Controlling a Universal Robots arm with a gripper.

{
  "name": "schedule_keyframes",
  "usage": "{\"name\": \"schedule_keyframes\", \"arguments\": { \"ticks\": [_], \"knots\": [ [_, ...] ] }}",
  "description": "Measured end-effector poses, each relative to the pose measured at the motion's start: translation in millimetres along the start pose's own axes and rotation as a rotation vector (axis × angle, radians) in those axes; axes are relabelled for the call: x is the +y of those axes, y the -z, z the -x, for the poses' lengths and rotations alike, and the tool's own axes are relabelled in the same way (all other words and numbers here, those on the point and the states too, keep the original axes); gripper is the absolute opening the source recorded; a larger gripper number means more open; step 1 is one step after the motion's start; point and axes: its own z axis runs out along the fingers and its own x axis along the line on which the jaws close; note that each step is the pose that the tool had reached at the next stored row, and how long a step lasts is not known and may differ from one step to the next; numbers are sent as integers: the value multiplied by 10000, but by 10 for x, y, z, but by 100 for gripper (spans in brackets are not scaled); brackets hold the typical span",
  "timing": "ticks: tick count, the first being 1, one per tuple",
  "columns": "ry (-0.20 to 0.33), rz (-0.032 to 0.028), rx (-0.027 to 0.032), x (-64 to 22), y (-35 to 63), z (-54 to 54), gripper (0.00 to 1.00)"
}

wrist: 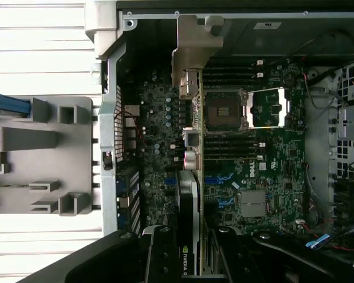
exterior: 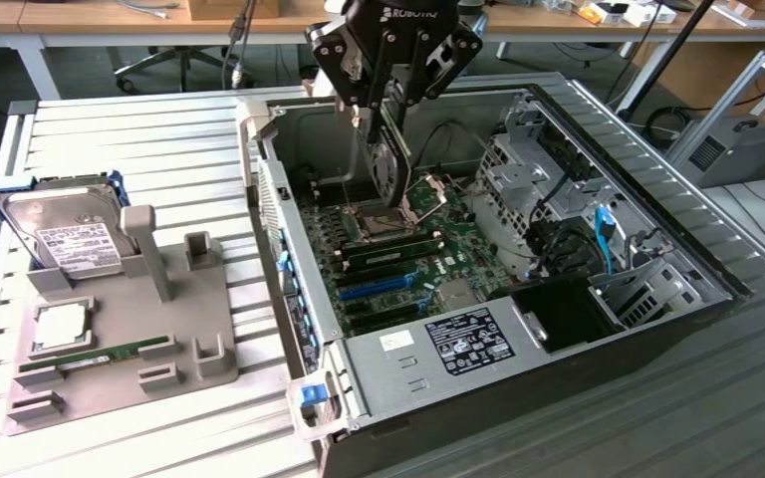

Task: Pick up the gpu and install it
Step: 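Pick up the gpu and move the gpu toward the slot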

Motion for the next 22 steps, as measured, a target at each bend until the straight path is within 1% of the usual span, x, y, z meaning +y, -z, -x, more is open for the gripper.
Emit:
{"name": "schedule_keyframes", "arguments": {
  "ticks": [5, 7, 11, 22],
  "knots": [
    [0, 0, 0, 2, -2, 94, 27],
    [-1, -1, 0, 3, -4, 173, 27],
    [0, -1, 0, 5, -7, 289, 27],
    [-1, 0, 0, 12, -12, 470, 27]
  ]
}}
